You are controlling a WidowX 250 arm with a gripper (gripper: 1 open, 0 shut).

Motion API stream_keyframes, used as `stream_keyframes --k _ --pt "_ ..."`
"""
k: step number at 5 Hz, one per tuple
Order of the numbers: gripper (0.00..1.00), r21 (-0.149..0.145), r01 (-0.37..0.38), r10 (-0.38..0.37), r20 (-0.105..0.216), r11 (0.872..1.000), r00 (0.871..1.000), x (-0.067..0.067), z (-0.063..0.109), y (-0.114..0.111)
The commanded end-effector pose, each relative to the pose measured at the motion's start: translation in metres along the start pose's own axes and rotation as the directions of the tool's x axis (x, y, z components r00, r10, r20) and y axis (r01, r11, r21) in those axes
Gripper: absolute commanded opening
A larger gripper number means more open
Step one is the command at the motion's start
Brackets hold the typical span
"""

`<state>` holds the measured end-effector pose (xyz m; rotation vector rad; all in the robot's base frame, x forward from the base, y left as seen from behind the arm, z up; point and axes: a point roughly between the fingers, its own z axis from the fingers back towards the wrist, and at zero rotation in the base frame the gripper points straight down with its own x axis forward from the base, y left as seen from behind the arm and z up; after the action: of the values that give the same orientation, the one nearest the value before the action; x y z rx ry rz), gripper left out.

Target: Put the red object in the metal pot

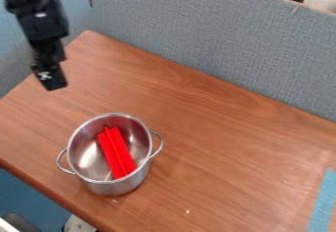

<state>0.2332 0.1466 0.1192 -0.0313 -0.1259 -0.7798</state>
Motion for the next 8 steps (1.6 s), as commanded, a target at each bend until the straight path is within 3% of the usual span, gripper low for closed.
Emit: stream_keyframes --k 1,2,3,4,5,6,7,8 --pt "1.0 -0.001 0.013 -0.013 0.03 1.0 0.999 -0.022 0.03 -0.017" --pt "1.0 0.006 -0.137 0.137 0.04 0.99 0.99 0.008 0.026 -0.02" --pt "1.0 -0.012 -0.379 0.378 0.126 0.925 0.917 0.064 0.02 -0.027" --pt "1.0 -0.007 -0.598 0.594 0.12 0.802 0.795 0.048 0.016 -0.034" --pt "1.0 -0.01 -0.783 0.782 0.057 0.622 0.621 0.025 0.02 -0.041" --pt "1.0 -0.007 -0.607 0.607 -0.025 0.794 0.794 0.033 0.01 -0.055" --pt "1.0 -0.052 -0.404 0.397 -0.105 0.913 0.912 0.041 0.009 -0.069" --pt "1.0 -0.069 -0.278 0.271 -0.101 0.958 0.957 0.016 0.025 -0.052"
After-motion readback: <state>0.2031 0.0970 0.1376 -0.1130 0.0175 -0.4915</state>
